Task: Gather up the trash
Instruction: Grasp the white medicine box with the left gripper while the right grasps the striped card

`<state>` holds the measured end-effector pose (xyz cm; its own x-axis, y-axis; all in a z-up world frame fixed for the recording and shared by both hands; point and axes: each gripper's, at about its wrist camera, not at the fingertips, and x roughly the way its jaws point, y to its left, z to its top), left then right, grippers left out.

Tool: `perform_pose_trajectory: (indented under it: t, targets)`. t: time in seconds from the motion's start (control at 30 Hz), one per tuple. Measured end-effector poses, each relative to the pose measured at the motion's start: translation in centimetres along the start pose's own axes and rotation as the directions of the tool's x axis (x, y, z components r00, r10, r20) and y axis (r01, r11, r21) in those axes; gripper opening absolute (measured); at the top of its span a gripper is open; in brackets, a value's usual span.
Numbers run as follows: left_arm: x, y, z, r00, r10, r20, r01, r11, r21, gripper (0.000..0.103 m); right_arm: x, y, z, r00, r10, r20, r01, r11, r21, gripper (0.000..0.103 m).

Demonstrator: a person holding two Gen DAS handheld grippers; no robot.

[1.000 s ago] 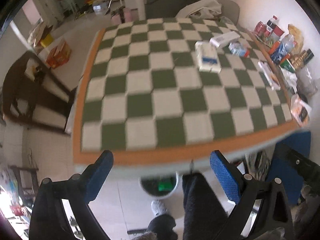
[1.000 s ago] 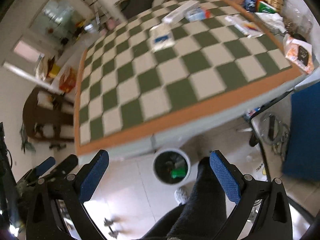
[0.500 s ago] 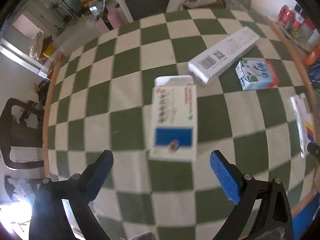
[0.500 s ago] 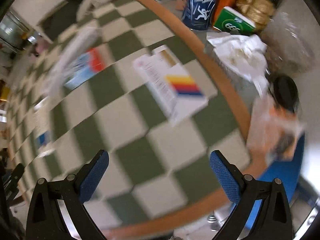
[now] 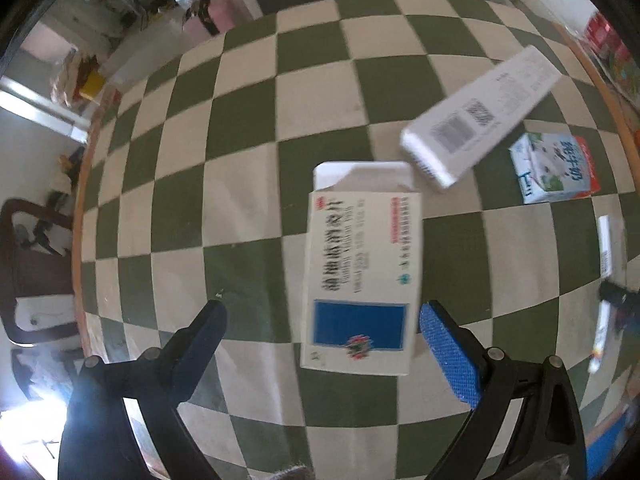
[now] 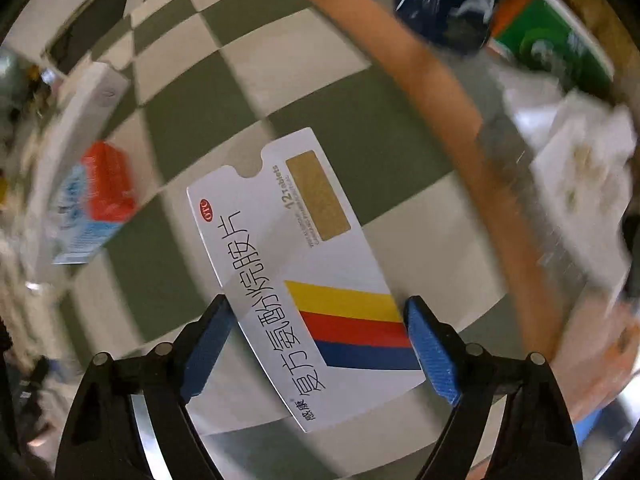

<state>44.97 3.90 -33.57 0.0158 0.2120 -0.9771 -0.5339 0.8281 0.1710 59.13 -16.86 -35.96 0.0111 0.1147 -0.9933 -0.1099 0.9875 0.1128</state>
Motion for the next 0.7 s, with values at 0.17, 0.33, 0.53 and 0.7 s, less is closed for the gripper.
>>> perform_pose_trajectory:
  t: [0.17,0.33,0.53,0.7]
  targets:
    - [2.4,0.7,1.0,0.991,-0.064,-0.117,0.064,0.998,-0.008,0.099,0.9,3.4,-2.2,0.991,0.079,-0.108,-0.083,0.996,-0.034,0.088]
    - [4.2,-1.1,2.7,0.981,-0.117,-0.158,0.122,0.992,0.024,0.098,1.5,5.9,-3.0,0.996,-0.051,-0.078,0.036,0.984,-0.173,0.092]
    - [4.2,-2.2,2.7,0.983,-0.128,-0.13,0.135,0.989,0.052,0.069,1.4,7.1,-4.9,0.991,-0.132,0.03,0.135,0.954,-0.268,0.085]
    - [3.0,-1.9,0.2,0.991,-0.102,-0.091,0.109,0.991,0.074,0.069,1.2,7.7,-7.0,0.99,-0.126,0.058,0.137,0.943,-0.303,0.076]
